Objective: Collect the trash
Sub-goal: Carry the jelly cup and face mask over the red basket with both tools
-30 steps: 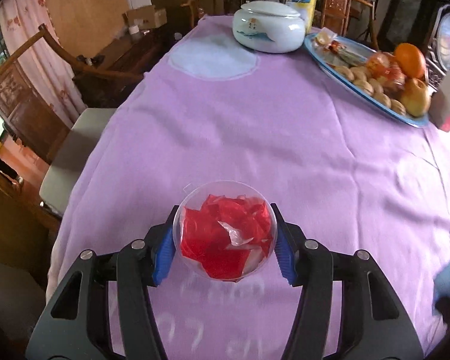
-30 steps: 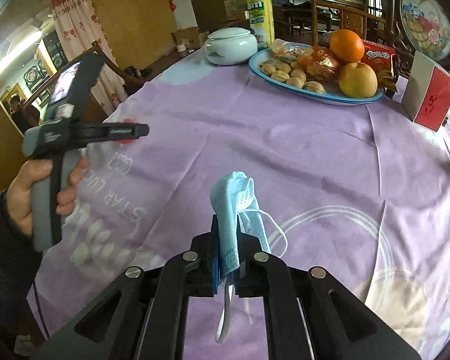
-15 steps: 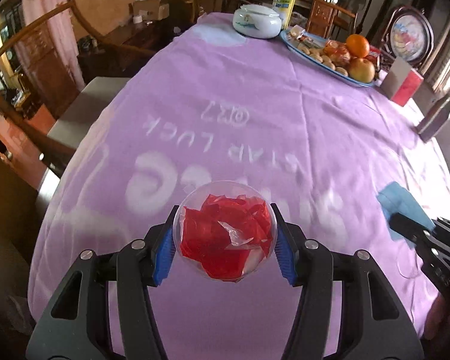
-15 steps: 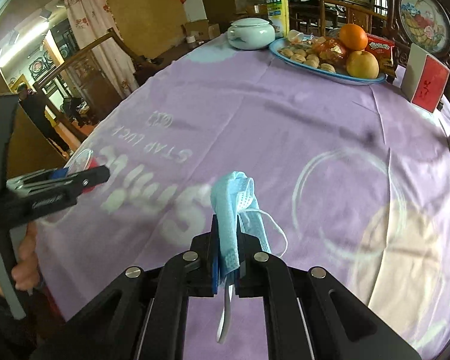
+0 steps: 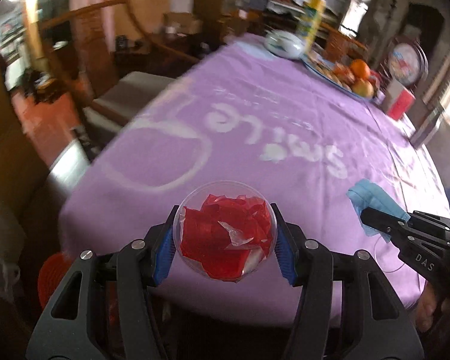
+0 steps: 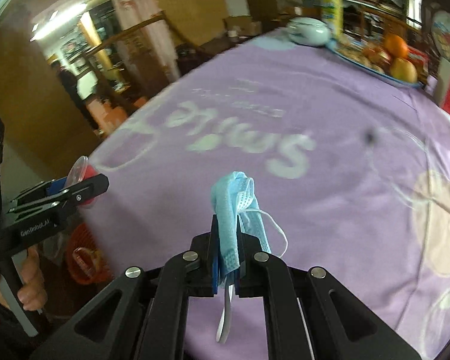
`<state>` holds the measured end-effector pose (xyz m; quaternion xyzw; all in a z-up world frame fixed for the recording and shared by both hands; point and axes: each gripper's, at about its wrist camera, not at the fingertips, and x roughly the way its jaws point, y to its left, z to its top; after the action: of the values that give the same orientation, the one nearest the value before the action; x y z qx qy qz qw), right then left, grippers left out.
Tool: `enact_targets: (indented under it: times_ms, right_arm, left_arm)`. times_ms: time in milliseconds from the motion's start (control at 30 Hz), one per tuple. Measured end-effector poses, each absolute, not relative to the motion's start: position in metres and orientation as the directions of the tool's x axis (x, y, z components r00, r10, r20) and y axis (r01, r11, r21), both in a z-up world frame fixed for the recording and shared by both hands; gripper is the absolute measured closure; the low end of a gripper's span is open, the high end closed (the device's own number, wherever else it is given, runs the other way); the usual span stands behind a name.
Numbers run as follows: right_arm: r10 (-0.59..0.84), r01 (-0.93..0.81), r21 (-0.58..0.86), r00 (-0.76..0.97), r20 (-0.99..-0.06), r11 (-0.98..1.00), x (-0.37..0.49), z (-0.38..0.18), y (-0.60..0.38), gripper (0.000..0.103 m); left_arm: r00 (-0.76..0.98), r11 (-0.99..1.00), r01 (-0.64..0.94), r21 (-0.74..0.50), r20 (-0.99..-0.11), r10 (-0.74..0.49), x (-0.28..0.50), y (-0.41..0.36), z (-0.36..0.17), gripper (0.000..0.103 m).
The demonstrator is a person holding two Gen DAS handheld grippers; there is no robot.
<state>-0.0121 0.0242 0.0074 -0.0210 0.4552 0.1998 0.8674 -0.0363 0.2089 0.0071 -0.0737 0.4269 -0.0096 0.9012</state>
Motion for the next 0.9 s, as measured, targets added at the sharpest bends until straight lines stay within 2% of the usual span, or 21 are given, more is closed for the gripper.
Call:
enact_targets:
  times_ms: [100, 200, 400, 600, 900]
  right_arm:
    - [0.372, -0.45, 0.138, 0.488, -0.789, 0.882, -0.024, 0.012, 0.063, 0.095]
    - [0.429, -0.547, 0.14, 0.447, -0.785, 0.825, -0.037, 0.015, 0.107, 0.096]
    - [0.508, -0.725, 0.142, 0.316, -0.801, 0.674, -0.071, 0.006, 0.201, 0.095]
    - [0.486, -0.822, 0.158, 0.159, -0.86, 0.548, -0.09, -0.036, 0.285, 0.095]
    - [0.395, -0.841, 0.217, -0.004, -0.919, 0.496, -0.086, -0.109, 0.372, 0.095]
  left_arm:
    - [0.664, 0.981, -0.118, -0.153, -0.747, -0.037, -0.071, 0.24, 0.011, 0.047]
    - [0.664, 0.966, -0.227, -0.125, -0.746, 0.059, -0.102, 0.273, 0.007, 0.047]
    - [0.593, 0.9, -0.414, -0.134, -0.79, 0.154, -0.152, 0.344, -0.022, 0.047]
    - [0.495, 0.828, -0.54, -0.148, -0.852, 0.171, -0.181, 0.402, -0.069, 0.047]
    - [0.353, 0.762, -0.631, -0.145, -0.928, 0.117, -0.179, 0.45, -0.137, 0.047]
